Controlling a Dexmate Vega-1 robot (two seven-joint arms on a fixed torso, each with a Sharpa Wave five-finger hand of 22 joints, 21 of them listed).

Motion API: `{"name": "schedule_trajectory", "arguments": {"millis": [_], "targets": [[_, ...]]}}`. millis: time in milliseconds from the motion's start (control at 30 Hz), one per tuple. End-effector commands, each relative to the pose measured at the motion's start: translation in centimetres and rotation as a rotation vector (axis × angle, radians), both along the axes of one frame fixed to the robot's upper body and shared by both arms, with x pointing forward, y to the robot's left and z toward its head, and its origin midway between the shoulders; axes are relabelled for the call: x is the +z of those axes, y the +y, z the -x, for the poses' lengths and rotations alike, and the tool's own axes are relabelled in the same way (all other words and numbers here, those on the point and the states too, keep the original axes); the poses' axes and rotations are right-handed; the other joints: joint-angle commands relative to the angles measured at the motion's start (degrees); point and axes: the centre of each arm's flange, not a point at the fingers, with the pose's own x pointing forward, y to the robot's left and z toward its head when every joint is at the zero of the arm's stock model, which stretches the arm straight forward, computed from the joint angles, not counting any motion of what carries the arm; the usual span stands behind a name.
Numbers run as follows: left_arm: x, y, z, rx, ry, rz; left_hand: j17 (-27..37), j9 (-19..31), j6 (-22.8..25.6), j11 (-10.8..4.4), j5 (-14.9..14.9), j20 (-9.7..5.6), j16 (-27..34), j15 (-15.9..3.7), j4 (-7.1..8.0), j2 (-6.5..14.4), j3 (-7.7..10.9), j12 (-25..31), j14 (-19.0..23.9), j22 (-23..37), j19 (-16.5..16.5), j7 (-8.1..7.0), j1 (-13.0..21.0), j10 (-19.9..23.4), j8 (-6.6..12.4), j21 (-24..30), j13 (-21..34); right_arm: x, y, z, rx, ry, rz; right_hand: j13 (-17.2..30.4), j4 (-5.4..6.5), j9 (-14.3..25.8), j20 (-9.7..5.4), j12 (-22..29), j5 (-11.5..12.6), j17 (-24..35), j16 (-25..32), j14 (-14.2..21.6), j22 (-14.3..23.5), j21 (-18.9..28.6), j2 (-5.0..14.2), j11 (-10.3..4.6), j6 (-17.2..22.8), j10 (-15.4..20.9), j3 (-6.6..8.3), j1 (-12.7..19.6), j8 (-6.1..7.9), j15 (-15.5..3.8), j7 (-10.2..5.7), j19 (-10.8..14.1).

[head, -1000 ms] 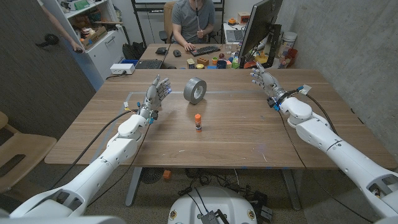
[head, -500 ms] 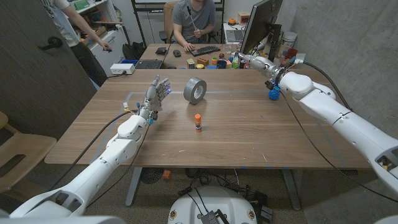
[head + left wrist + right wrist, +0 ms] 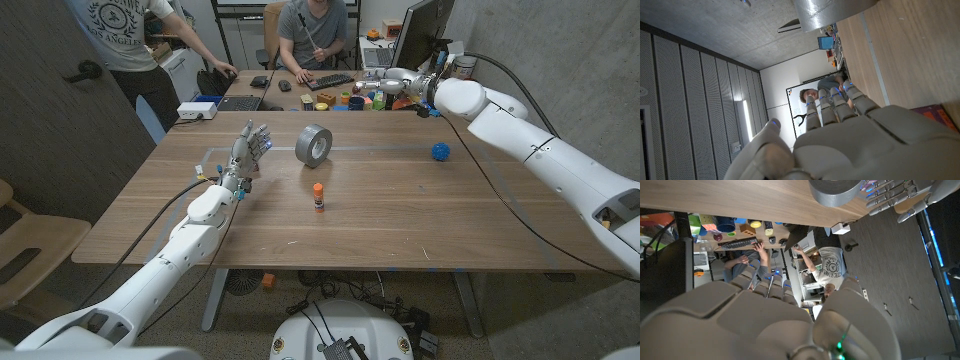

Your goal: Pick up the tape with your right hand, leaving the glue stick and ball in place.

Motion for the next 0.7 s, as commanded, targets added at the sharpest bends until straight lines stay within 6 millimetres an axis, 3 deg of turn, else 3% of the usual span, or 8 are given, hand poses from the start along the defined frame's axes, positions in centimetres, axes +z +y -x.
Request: {"name": "schedule_trajectory", "arguments": {"millis": [33, 433, 700], "targets": [[-0.3, 1.1, 1.0, 0.032, -0.001, 0.019, 0.18, 0.10, 0.61, 0.00, 0.34, 0.03, 0.45, -0.67, 0.07, 0.09, 0.18, 0.35, 0.47, 0.33, 0.44, 0.38, 0.53, 0.65, 0.27, 0.34, 0.04, 2.0, 6.5, 1.4, -0.035, -0.102, 0.257, 0.17, -0.98, 0.29, -0.13, -0.01, 0.57, 0.12, 0.06, -0.64, 0.19, -0.24, -0.38, -0.29, -0.84, -0.37, 0.02, 1.52, 0.16, -0.22, 0.07, 0.56], [-0.9, 2.3, 2.4, 0.052, -0.012, 0.024, 0.19, 0.10, 1.37, 0.00, 0.34, -0.01, 0.57, -0.59, 0.11, 0.28, 0.23, 0.45, 0.79, 0.34, 0.51, 0.68, 0.54, 1.02, 0.52, 0.36, 0.05, 0.6, 11.7, 1.4, -0.049, -0.149, 0.540, 0.24, -3.29, 0.50, -0.50, -0.56, 2.10, 0.16, -0.19, -2.52, 0.24, -1.58, -2.46, -0.99, -4.62, -2.95, -0.46, 5.48, -0.26, -0.81, 0.50, -0.25], [-1.4, 2.2, 3.5, 0.035, -0.026, 0.013, 0.20, 0.10, 1.88, -0.02, 0.33, -0.01, 0.63, -0.54, 0.14, 0.36, 0.24, 0.55, 0.99, 0.34, 0.52, 0.87, 0.52, 1.34, 0.66, 0.36, 0.07, 1.3, 14.1, 0.3, -0.079, -0.173, 0.761, 0.32, -4.73, 0.73, -1.78, -1.03, 4.18, 0.23, -0.32, -5.04, 0.26, -2.85, -2.96, -2.24, -7.31, -6.59, -0.34, 9.76, -0.10, -1.29, -0.11, -1.27]]}}
